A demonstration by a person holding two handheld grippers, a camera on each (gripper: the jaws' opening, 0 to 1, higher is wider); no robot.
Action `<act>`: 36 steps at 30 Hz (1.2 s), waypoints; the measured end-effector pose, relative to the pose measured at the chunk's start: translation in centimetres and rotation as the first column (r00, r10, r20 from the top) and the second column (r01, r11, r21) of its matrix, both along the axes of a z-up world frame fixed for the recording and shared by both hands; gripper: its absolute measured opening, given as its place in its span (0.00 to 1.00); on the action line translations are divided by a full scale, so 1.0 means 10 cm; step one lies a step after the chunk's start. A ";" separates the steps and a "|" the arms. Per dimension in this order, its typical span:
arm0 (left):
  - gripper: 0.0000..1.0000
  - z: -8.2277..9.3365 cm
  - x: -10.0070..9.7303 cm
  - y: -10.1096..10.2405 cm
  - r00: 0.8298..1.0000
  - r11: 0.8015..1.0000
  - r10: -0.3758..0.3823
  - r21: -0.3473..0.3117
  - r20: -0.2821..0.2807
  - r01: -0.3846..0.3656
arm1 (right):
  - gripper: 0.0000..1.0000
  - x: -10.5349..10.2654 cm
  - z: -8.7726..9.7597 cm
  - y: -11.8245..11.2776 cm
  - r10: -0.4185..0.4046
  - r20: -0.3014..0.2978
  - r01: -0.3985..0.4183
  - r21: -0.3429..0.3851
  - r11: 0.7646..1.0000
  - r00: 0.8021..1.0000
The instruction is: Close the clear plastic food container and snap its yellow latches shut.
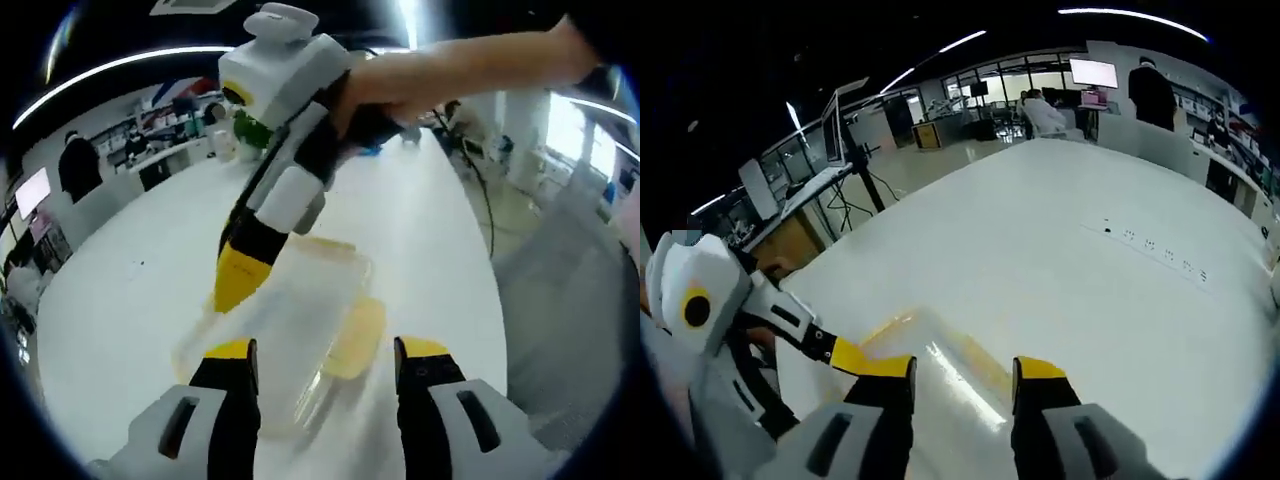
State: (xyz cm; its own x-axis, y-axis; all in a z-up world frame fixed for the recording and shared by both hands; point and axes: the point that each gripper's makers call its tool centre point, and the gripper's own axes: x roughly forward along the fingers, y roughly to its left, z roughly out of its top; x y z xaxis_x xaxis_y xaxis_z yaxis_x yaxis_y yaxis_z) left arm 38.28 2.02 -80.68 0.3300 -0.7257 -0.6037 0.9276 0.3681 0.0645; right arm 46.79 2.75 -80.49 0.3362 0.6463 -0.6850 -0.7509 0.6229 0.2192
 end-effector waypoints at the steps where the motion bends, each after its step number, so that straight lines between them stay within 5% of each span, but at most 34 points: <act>1: 0.50 0.00 0.04 0.01 1.000 1.000 0.017 0.006 0.010 -0.017 | 0.40 -0.03 -0.03 0.00 0.021 -0.011 -0.021 -0.017 1.000 1.000; 4: 0.47 -0.01 0.06 0.01 1.000 1.000 0.020 0.020 0.017 -0.020 | 0.47 -0.05 -0.07 0.02 0.069 -0.002 -0.069 -0.045 0.997 0.998; 15: 0.46 -0.05 0.06 0.02 0.996 0.996 -0.031 0.085 0.081 0.024 | 0.43 -0.04 -0.12 0.06 0.244 -0.051 -0.248 -0.106 0.963 0.969; 22: 0.44 -0.03 0.08 0.01 0.998 0.998 -0.018 0.058 0.060 0.014 | 0.41 -0.04 -0.14 0.07 0.287 -0.103 -0.297 -0.099 0.950 0.952; 25: 0.42 0.01 0.05 -0.02 1.000 1.000 -0.002 -0.009 -0.008 0.002 | 0.41 -0.06 -0.14 0.07 0.293 -0.105 -0.302 -0.096 0.948 0.950; 36: 0.45 0.06 0.01 -0.03 0.998 0.999 -0.042 -0.011 -0.045 0.042 | 0.42 -0.06 -0.15 0.08 0.290 -0.104 -0.299 -0.084 0.950 0.951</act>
State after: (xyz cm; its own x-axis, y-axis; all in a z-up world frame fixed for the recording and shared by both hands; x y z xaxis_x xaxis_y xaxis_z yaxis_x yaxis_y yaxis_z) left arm 38.39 1.73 -80.09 0.2717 -0.7441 -0.6103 0.9440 0.3294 0.0186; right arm 46.14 3.55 -81.99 0.0759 0.6358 -0.7681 -0.8846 0.3985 0.2424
